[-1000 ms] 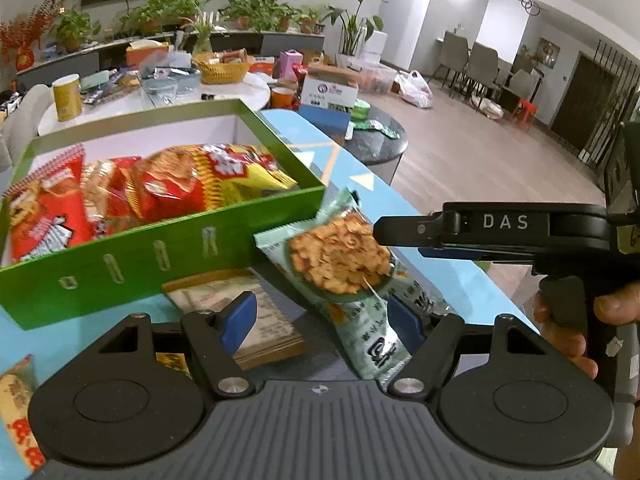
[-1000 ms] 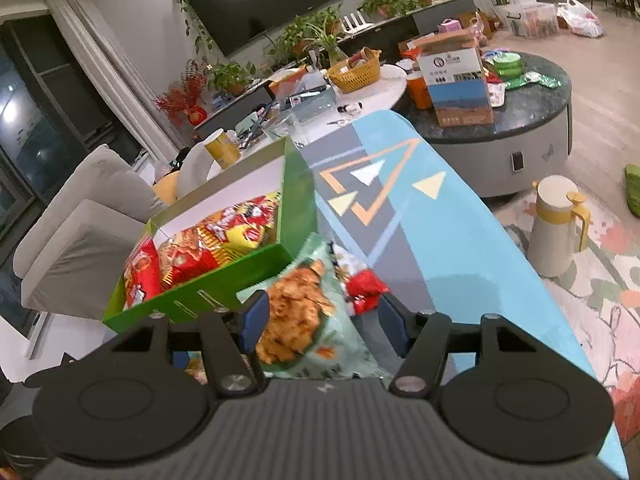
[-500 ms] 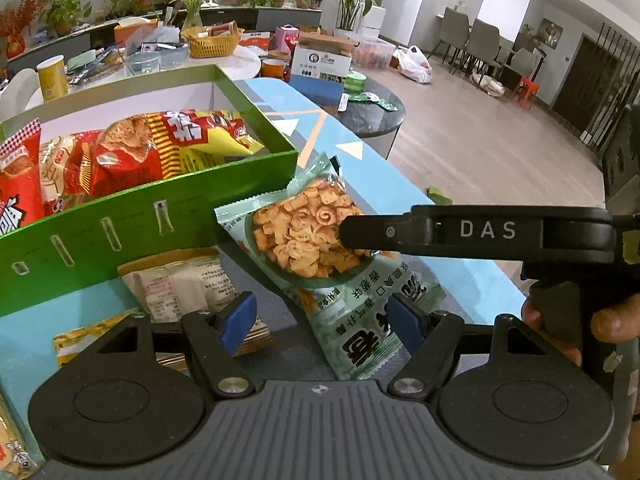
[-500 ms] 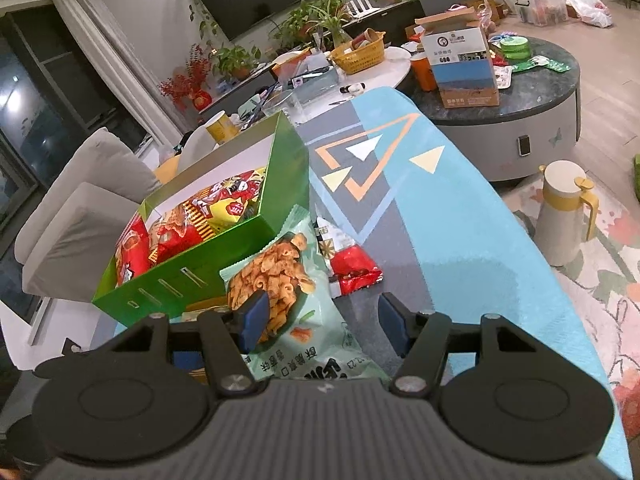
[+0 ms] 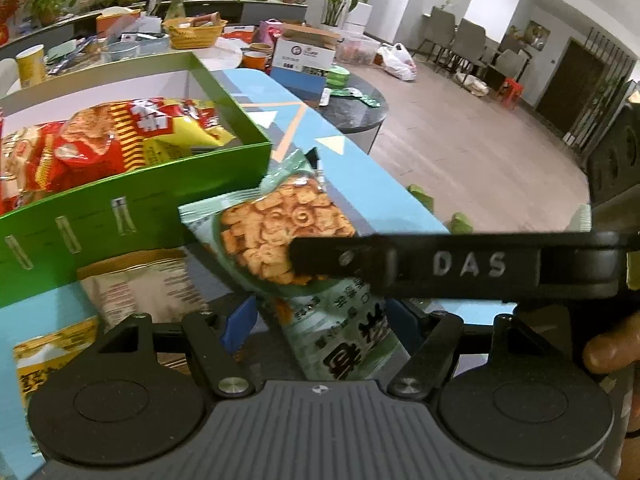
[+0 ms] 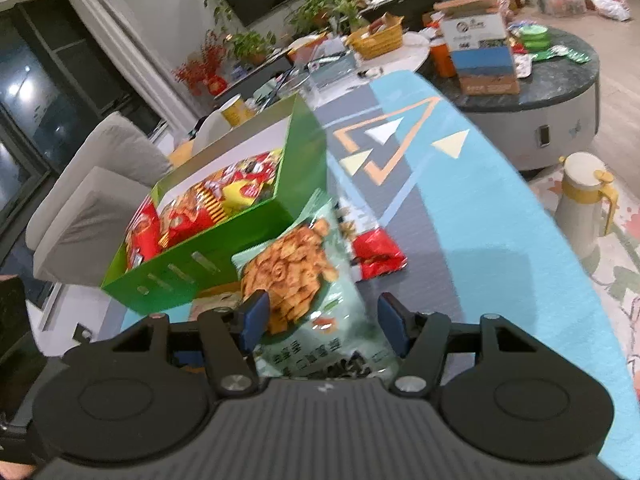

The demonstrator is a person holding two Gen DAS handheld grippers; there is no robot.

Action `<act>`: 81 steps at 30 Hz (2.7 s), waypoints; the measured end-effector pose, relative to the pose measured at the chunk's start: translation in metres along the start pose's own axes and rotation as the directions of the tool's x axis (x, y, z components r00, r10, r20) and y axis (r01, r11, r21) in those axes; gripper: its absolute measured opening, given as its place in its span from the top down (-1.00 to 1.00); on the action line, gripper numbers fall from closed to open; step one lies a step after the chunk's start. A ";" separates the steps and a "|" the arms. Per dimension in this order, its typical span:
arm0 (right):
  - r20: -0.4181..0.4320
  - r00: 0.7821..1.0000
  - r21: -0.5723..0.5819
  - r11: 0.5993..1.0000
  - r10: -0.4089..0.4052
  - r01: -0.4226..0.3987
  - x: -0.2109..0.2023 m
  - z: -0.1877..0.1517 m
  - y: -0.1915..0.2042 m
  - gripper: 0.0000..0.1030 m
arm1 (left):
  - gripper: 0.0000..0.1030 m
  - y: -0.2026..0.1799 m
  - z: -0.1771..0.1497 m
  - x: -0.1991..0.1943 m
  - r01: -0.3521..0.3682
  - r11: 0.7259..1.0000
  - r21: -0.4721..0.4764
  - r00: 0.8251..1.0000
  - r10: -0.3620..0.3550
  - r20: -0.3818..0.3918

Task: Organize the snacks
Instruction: 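Lift the green snack bag into the green box and open the right tool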

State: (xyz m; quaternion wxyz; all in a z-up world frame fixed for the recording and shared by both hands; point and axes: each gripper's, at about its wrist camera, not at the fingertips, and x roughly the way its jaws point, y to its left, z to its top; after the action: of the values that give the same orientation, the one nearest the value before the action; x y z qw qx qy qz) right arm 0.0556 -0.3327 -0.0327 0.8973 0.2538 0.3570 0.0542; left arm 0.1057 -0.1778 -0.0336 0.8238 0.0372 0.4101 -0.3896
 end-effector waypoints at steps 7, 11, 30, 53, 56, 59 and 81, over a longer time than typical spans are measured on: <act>0.030 1.000 0.000 1.000 0.001 -0.001 -0.015 0.001 0.009 0.19 | -0.14 -0.019 -0.002 -0.020 -0.027 0.997 0.071 0.996 0.021 0.082; 0.079 0.997 -0.025 1.000 0.012 -0.010 -0.033 0.005 0.024 0.20 | -0.14 -0.025 0.003 -0.041 -0.028 0.996 0.083 0.990 0.017 0.140; 0.159 0.981 -0.059 0.993 0.113 -0.105 -0.035 0.046 0.085 0.20 | -0.14 0.001 0.032 -0.106 -0.109 0.990 0.089 0.946 0.076 0.315; 0.134 0.988 0.057 0.994 0.083 -0.091 0.047 0.105 0.072 0.20 | -0.15 0.064 0.095 -0.040 -0.113 0.990 0.086 0.970 0.091 0.225; 0.118 0.990 0.075 0.993 0.077 -0.086 0.058 0.109 0.069 0.20 | -0.15 0.071 0.098 -0.029 -0.114 0.990 0.082 0.973 0.095 0.211; 0.110 0.992 0.088 0.993 0.069 -0.079 0.067 0.112 0.065 0.20 | -0.15 0.076 0.103 -0.022 -0.128 0.989 0.079 0.971 0.109 0.211; 0.175 0.985 0.074 0.997 -0.003 -0.011 0.023 0.098 0.063 0.20 | -0.15 0.103 0.084 -0.076 -0.208 0.976 -0.072 0.944 0.219 0.248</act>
State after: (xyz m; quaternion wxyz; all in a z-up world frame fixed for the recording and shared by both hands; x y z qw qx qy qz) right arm 0.1435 -0.3130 0.0444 0.9150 0.2916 0.2782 0.0201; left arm 0.2017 -0.0923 0.0485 0.9075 0.0127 0.3032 -0.2903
